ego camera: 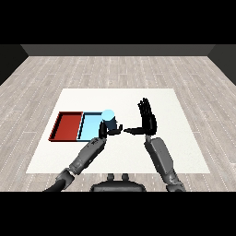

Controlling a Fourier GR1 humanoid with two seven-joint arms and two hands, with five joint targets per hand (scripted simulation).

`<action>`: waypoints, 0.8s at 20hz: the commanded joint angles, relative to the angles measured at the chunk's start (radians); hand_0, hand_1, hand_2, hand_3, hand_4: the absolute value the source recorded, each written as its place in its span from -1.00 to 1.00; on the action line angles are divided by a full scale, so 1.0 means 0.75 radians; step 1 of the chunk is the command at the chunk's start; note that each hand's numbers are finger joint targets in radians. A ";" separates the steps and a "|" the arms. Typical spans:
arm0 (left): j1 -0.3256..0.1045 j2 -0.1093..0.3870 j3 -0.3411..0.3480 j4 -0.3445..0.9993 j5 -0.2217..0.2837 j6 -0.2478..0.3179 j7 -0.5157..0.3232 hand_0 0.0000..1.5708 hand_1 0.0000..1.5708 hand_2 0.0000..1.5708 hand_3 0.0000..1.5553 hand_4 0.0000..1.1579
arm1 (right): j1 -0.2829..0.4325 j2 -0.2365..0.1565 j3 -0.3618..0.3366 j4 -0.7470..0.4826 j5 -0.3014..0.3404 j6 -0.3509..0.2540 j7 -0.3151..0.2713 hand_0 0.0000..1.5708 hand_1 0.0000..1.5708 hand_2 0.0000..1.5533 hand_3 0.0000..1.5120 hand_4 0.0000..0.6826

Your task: Pick the blue can and put it in the blue box

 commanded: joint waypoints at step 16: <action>-0.249 0.280 0.343 0.604 -0.072 -0.208 0.126 1.00 1.00 1.00 0.92 0.90 | 0.241 -0.153 -0.338 -0.088 -0.184 0.172 -0.052 -1.00 -1.00 -1.00 -1.00 -1.00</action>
